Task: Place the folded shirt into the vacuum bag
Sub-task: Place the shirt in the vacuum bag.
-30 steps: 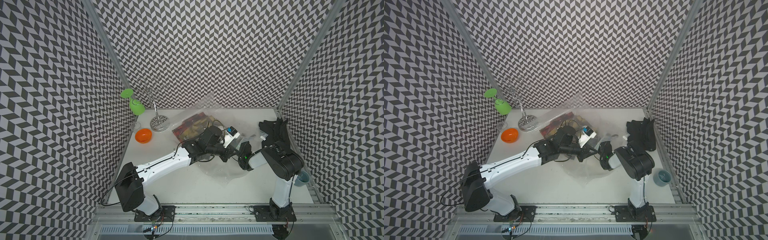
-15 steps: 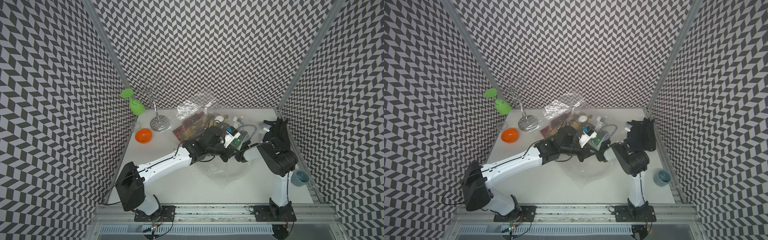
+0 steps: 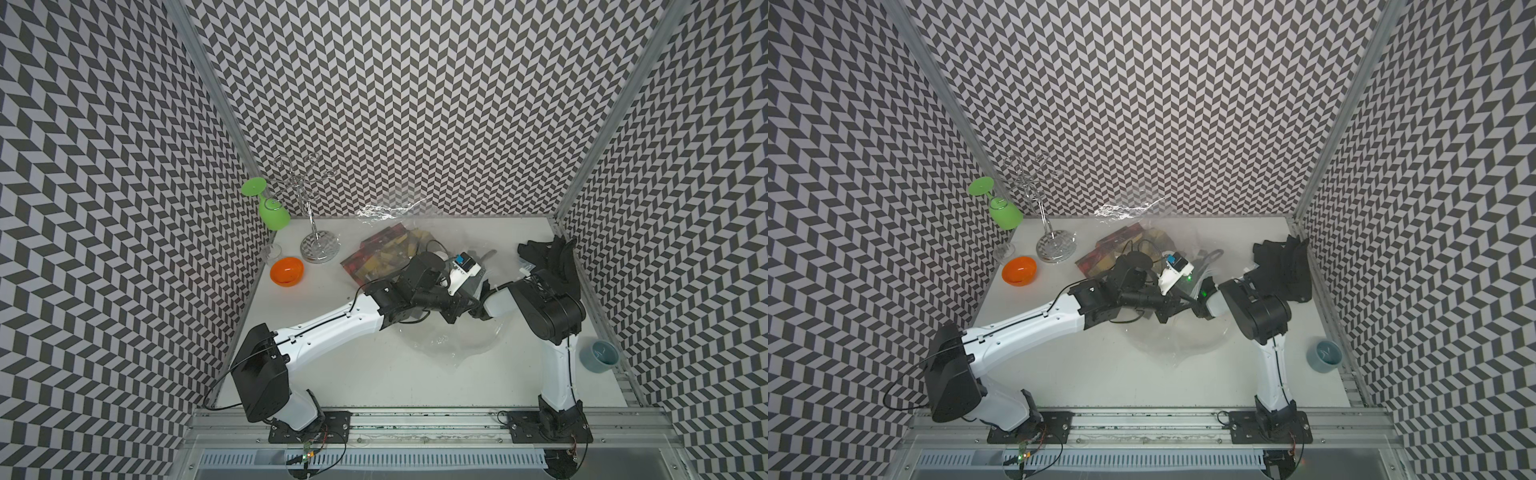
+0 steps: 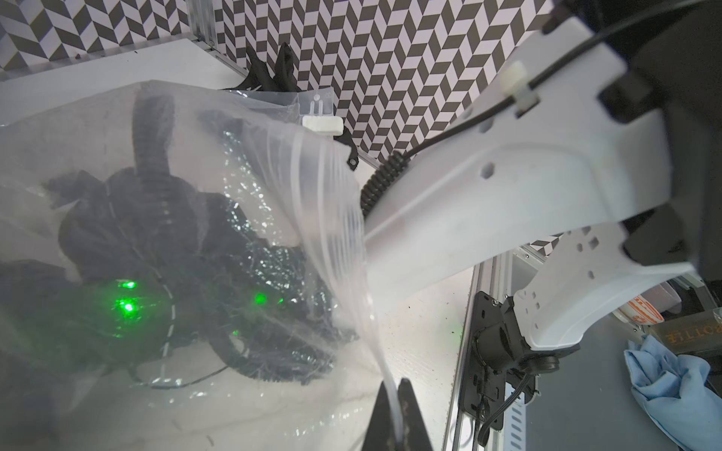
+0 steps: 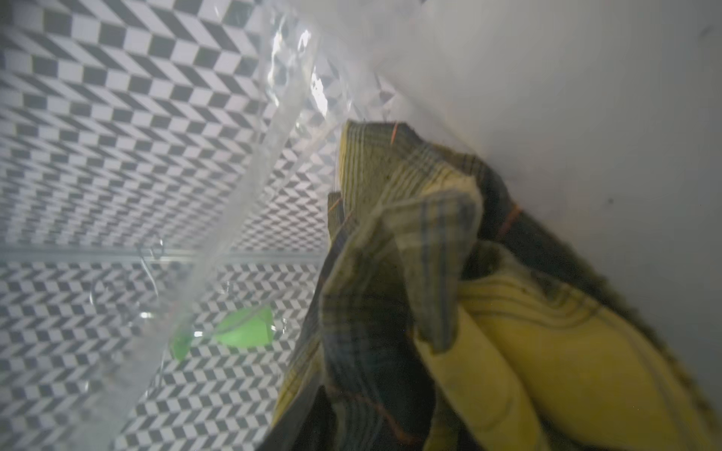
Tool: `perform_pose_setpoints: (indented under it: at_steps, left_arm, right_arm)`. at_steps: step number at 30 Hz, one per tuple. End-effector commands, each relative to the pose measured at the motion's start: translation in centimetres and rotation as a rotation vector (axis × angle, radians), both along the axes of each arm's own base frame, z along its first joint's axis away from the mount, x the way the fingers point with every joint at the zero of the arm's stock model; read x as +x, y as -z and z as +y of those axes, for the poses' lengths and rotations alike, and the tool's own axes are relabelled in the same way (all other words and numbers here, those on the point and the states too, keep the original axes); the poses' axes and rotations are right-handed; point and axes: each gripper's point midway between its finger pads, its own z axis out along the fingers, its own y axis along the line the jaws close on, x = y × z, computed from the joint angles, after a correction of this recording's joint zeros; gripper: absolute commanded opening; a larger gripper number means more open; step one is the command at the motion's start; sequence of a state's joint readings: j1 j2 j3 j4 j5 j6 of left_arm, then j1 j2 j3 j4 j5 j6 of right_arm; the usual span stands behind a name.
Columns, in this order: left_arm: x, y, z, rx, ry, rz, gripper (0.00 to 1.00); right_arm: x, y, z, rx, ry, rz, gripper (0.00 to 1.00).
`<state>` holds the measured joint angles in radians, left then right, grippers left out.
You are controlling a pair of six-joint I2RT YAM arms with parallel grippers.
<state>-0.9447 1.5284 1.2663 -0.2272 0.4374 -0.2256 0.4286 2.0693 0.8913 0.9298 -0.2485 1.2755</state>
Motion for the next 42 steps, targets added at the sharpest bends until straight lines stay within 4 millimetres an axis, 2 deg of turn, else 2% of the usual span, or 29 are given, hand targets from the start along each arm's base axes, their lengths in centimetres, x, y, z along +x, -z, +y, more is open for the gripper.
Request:
perform_pose_setpoints:
  at_steps: [1, 5, 8, 12, 16, 21, 23, 24, 26, 29, 32, 35, 36, 38, 39, 41, 42]
  left_arm:
    - [-0.4, -2.1, -0.4, -0.049, 0.027, -0.033, 0.00]
    - [-0.1, -2.4, -0.2, -0.054, 0.018, -0.038, 0.00]
    - [0.0, -2.3, -0.2, -0.055, 0.018, -0.038, 0.00]
    - [-0.2, -2.3, -0.5, -0.062, 0.026, -0.031, 0.00]
    - [-0.3, -2.0, -0.7, -0.063, 0.036, -0.020, 0.00]
    - [-0.7, -2.0, -0.7, -0.061, 0.045, -0.018, 0.00]
    - [-0.8, -1.8, -0.7, -0.058, 0.047, -0.015, 0.00]
    - [-0.8, -1.8, -0.7, -0.057, 0.048, -0.014, 0.00]
    - [-0.9, -1.7, -0.8, -0.056, 0.049, -0.012, 0.00]
    - [-1.1, -1.8, -0.8, -0.060, 0.055, -0.008, 0.00]
    - [-1.4, -1.8, -0.9, -0.063, 0.059, -0.006, 0.00]
    - [-1.6, -2.0, -1.2, -0.069, 0.065, -0.006, 0.00]
    - [-1.7, -2.0, -1.4, -0.069, 0.069, -0.005, 0.00]
    - [-1.8, -2.0, -1.6, -0.068, 0.072, -0.006, 0.00]
    - [-1.9, -1.9, -1.7, -0.067, 0.073, -0.005, 0.00]
    - [-1.8, -2.1, -1.8, -0.069, 0.071, -0.010, 0.00]
    - [-1.8, -2.1, -1.8, -0.068, 0.071, -0.010, 0.00]
  right_arm:
    - [-2.1, -2.5, 0.2, 0.001, -0.092, -0.031, 0.66]
    - [-5.6, -2.1, -1.0, -0.001, -0.121, -0.006, 0.74]
    - [-8.1, -1.8, -1.5, 0.004, -0.143, 0.011, 0.76]
    - [-10.4, -2.2, -0.1, 0.027, -0.197, -0.008, 0.75]
    - [-10.7, -2.5, 3.1, 0.053, -0.244, -0.048, 0.75]
    - [-9.5, -2.9, 6.5, 0.121, -0.297, -0.099, 0.73]
    - [-8.9, -3.4, 7.5, 0.132, -0.312, -0.129, 0.63]
    - [-8.6, -4.0, 7.7, 0.140, -0.315, -0.157, 0.57]
    - [-8.2, -6.6, 8.1, 0.181, -0.325, -0.246, 0.35]
    - [-8.6, -12.2, 8.7, 0.280, -0.377, -0.428, 0.17]
    - [-8.8, -16.1, 9.1, 0.325, -0.409, -0.542, 0.11]
    - [-8.7, -18.5, 9.7, 0.347, -0.421, -0.610, 0.08]
    - [-8.5, -18.7, 10.0, 0.355, -0.428, -0.613, 0.08]
    - [-8.0, -17.9, 11.5, 0.348, -0.447, -0.577, 0.08]
    - [-7.7, -16.6, 12.3, 0.326, -0.454, -0.543, 0.08]
    - [-7.0, -12.5, 14.2, 0.262, -0.470, -0.421, 0.08]
    - [-6.7, -9.8, 15.1, 0.234, -0.482, -0.334, 0.08]
